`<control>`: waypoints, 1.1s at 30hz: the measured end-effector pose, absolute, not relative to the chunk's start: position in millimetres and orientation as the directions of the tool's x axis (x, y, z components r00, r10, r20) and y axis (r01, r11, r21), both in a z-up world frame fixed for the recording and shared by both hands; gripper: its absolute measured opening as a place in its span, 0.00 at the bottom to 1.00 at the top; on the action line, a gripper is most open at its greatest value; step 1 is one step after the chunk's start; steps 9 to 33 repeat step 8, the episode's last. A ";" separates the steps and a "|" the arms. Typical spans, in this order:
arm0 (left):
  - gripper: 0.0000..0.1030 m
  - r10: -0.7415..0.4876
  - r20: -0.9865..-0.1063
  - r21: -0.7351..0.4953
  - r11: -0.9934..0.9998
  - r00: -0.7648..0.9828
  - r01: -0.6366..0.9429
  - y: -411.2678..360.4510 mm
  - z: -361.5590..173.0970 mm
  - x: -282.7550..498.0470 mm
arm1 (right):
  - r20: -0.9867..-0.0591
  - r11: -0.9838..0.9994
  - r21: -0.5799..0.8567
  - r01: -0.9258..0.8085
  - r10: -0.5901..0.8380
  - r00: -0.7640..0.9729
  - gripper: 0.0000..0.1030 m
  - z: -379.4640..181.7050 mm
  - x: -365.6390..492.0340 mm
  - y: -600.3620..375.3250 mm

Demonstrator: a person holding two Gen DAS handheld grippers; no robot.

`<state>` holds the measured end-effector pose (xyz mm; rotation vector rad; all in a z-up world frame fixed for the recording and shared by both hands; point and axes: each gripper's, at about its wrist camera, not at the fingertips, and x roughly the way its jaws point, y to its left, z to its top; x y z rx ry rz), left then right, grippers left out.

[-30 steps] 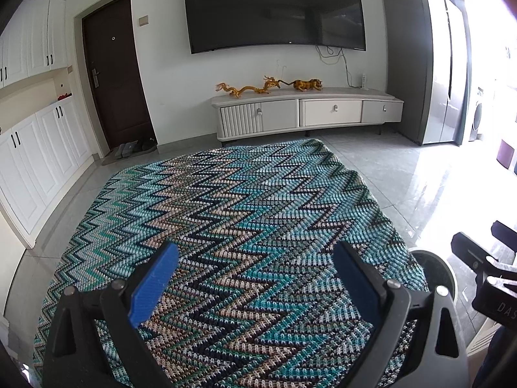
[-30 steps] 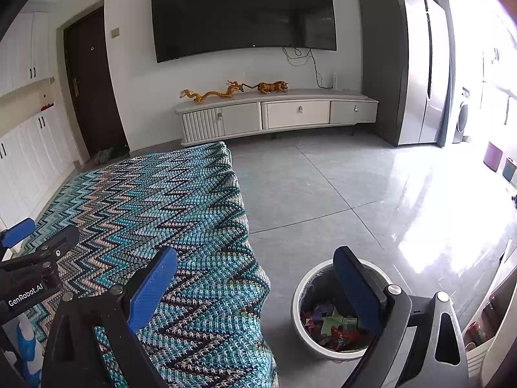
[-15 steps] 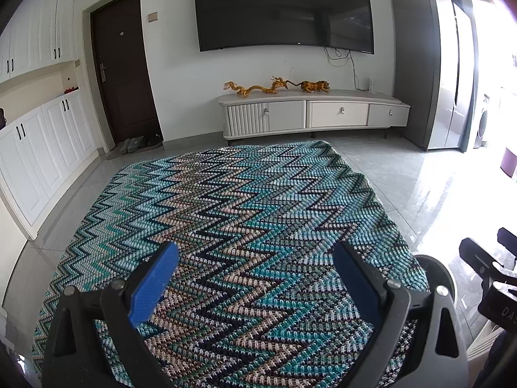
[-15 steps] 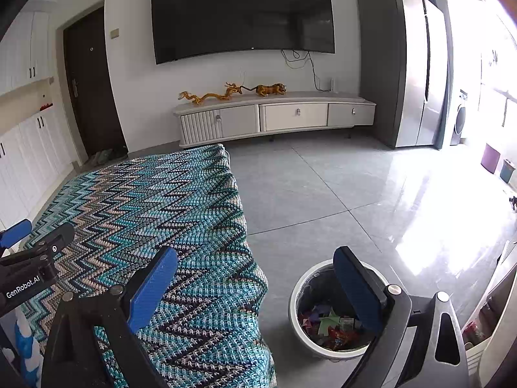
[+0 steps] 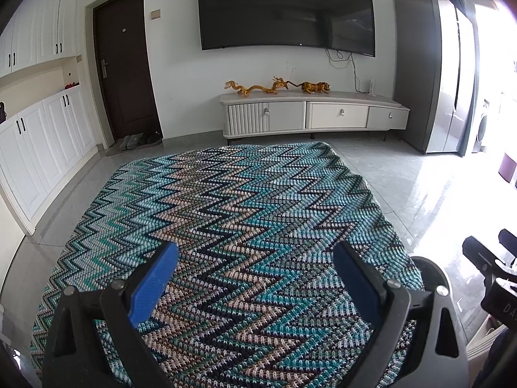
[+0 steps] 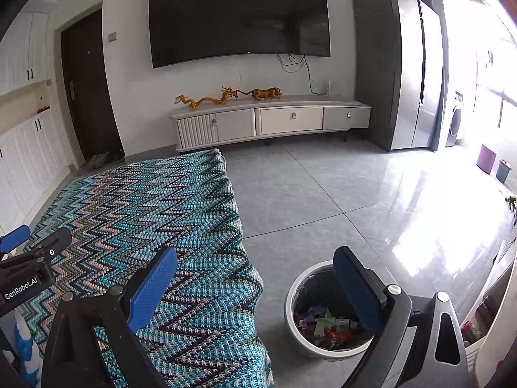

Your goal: Collect trash

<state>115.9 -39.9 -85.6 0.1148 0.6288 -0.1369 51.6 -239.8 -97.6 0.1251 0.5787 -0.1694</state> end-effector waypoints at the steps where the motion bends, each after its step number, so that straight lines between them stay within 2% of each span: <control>1: 0.94 -0.094 -0.593 0.064 0.985 0.800 0.163 -39.9 -85.5 115.4 | -0.552 0.978 0.068 0.195 -0.125 0.824 0.95 -97.2 51.0 -239.3; 33: 0.94 -0.103 -0.592 0.054 0.984 0.799 0.167 -38.7 -84.0 113.4 | -0.546 0.978 0.062 0.199 -0.133 0.827 0.95 -95.0 46.5 -236.8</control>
